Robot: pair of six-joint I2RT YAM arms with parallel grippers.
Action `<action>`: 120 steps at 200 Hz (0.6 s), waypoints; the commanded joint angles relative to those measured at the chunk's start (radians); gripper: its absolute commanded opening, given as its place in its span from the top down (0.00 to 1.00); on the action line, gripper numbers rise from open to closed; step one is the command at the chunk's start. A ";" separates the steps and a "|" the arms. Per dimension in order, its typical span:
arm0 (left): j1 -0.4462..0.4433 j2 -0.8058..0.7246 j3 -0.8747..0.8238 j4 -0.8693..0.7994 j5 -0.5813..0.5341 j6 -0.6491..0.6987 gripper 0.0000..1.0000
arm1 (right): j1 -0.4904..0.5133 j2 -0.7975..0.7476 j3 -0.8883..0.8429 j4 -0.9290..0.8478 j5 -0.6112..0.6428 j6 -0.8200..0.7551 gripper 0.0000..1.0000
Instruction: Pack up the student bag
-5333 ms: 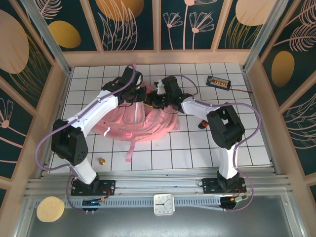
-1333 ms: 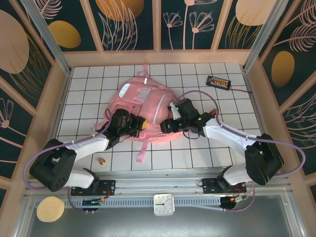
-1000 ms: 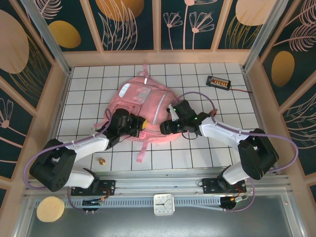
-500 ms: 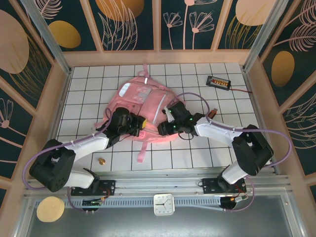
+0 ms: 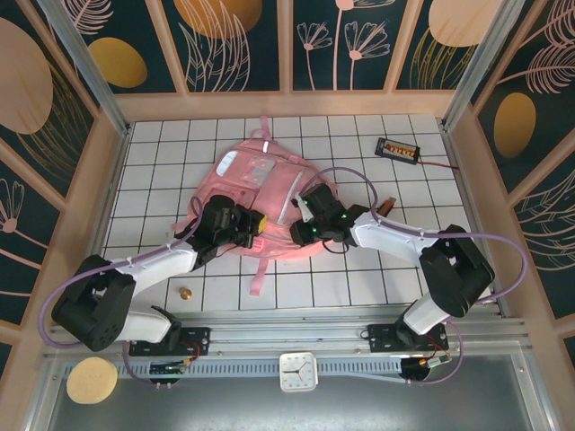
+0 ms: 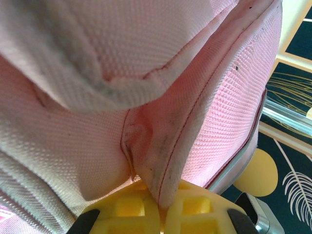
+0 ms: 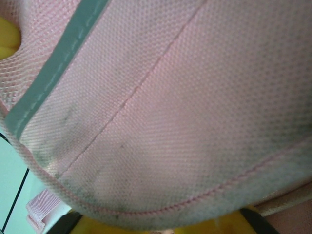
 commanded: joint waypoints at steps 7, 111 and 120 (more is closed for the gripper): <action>-0.001 -0.061 0.028 0.065 0.020 0.014 1.00 | 0.016 -0.028 0.014 -0.034 0.020 -0.037 0.87; 0.221 -0.187 -0.028 -0.264 0.055 0.307 1.00 | -0.143 -0.049 0.048 -0.181 0.010 -0.275 1.00; 0.240 -0.184 -0.040 -0.252 0.064 0.317 1.00 | -0.146 -0.038 0.064 -0.189 0.010 -0.287 1.00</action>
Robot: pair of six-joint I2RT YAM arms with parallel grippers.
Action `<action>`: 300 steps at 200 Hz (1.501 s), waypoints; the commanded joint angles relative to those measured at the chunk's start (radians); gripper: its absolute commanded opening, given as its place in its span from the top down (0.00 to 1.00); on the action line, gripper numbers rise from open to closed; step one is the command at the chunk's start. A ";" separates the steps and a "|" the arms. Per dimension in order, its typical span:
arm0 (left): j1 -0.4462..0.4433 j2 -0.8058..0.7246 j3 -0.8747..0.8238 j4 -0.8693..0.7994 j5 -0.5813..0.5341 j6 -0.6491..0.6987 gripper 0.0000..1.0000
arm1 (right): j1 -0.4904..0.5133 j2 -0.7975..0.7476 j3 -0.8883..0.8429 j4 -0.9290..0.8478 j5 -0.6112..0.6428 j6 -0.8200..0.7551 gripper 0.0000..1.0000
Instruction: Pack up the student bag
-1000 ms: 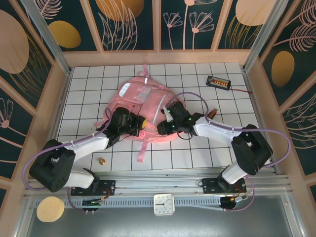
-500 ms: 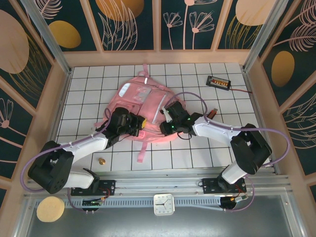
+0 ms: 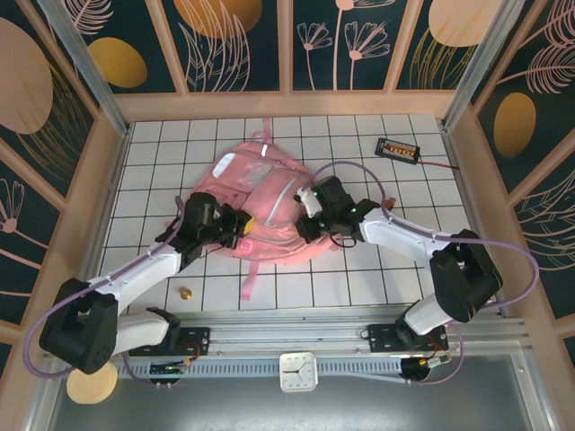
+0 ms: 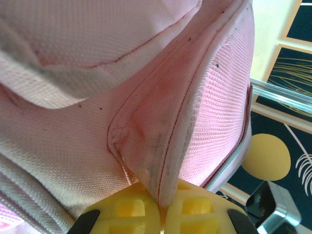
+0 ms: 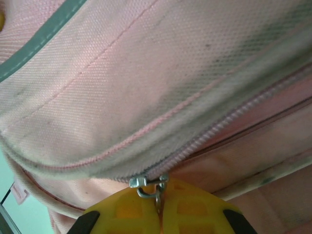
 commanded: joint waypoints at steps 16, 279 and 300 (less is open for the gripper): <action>0.132 -0.013 -0.034 -0.044 -0.054 0.133 1.00 | -0.067 0.029 0.065 -0.150 0.085 -0.076 1.00; 0.051 -0.012 0.082 -0.005 -0.002 0.093 0.37 | 0.109 0.222 0.328 -0.112 -0.082 0.150 1.00; 0.033 0.012 0.051 0.066 -0.012 0.039 0.39 | 0.121 0.234 0.360 -0.124 -0.081 0.150 1.00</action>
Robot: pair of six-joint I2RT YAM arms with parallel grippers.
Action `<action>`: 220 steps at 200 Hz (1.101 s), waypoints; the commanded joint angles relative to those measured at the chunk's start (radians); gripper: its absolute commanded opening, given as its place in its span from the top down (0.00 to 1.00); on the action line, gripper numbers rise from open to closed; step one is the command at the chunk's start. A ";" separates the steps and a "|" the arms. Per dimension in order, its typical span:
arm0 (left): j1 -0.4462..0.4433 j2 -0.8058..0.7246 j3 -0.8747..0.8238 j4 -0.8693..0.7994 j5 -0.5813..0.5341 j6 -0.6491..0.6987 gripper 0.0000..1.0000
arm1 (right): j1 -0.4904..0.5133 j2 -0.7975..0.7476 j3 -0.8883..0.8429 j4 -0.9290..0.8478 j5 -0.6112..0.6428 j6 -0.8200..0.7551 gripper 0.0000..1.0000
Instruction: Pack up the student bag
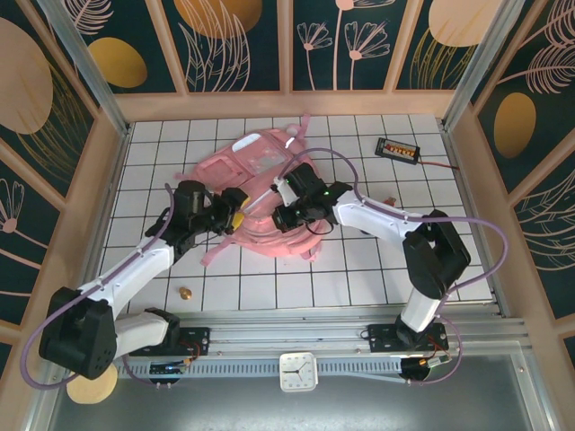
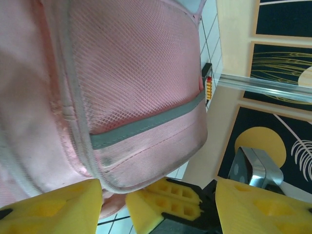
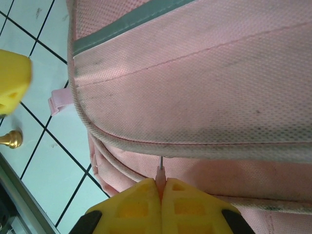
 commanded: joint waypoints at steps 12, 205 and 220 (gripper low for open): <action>-0.019 0.033 -0.048 0.129 -0.029 -0.110 0.40 | 0.032 0.022 0.080 -0.009 -0.038 0.001 1.00; -0.034 0.096 -0.090 0.230 -0.089 -0.204 0.64 | 0.097 0.087 0.181 -0.040 -0.030 -0.003 1.00; -0.032 0.096 -0.088 0.219 -0.091 -0.191 0.73 | 0.098 0.087 0.178 -0.041 -0.029 -0.003 1.00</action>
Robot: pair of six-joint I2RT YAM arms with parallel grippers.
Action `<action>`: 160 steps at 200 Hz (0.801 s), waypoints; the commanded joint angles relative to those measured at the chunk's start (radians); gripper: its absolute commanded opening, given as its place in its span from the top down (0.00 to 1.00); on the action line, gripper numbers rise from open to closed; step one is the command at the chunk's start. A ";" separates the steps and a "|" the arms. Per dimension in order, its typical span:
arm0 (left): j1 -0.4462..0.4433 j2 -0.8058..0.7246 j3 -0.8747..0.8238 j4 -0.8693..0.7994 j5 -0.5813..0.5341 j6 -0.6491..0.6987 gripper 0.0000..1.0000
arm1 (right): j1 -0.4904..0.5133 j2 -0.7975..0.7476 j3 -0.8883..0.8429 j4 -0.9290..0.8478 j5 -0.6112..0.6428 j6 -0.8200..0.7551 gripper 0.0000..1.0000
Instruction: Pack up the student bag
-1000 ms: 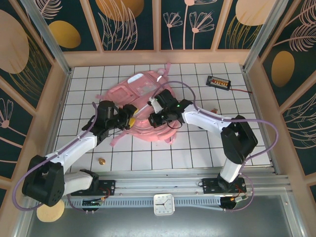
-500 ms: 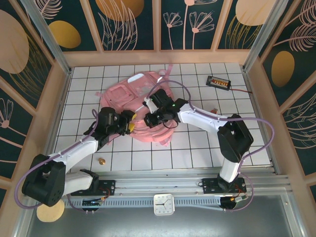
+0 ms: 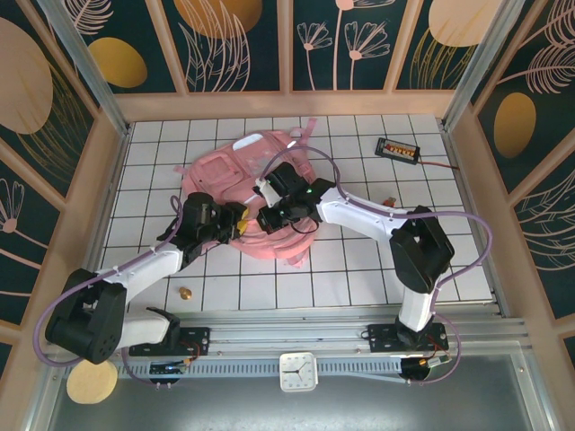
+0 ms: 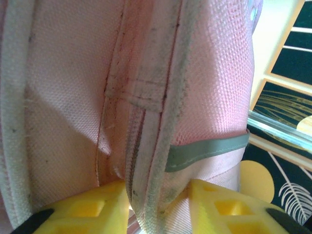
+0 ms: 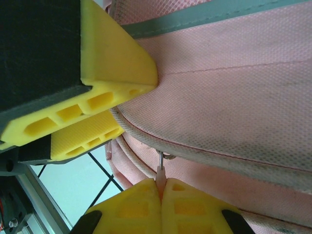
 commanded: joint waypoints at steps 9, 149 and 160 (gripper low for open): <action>-0.005 0.010 0.034 0.033 -0.012 0.034 0.77 | 0.024 -0.006 0.033 0.021 -0.028 -0.003 1.00; -0.002 -0.019 0.095 -0.122 -0.047 0.184 1.00 | 0.002 -0.046 -0.020 -0.017 0.003 -0.033 1.00; -0.001 -0.026 0.097 -0.137 -0.050 0.193 1.00 | -0.006 -0.051 -0.024 -0.020 0.004 -0.034 1.00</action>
